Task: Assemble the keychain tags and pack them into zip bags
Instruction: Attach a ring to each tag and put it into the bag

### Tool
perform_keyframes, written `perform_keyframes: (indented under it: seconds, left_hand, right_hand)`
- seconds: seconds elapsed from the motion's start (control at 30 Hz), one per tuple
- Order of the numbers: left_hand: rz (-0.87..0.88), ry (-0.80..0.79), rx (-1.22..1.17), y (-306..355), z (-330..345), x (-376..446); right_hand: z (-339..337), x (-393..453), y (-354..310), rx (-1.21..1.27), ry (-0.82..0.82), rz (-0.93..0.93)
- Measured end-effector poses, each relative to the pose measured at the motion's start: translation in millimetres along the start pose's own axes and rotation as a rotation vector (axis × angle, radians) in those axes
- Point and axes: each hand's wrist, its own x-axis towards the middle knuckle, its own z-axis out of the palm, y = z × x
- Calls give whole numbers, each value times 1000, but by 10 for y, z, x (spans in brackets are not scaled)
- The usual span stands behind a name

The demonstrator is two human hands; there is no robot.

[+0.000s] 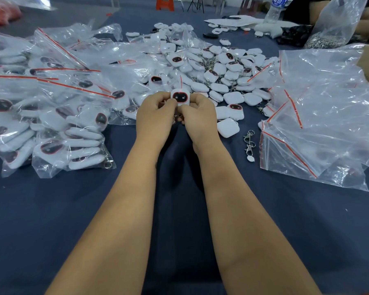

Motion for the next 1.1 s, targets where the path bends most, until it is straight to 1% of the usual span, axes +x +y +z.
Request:
perform_keyframes:
  seconds: [0.33,0.53,0.8,1.1]
  left_hand:
    - [-5,4,-4,-27,-2,32]
    - [0,0,15,-35,-1,39]
    - [-3,-11,11,-31,4,31]
    - [-8,-13,26,-29,4,32]
  right_hand:
    - [7,-39,-41,-4,-18,-7]
    - [-4,-61,-95,44,3,-24]
    - [2,-86,-82,60,-28,-58]
    - [9,-102,-94,59,-30,-56]
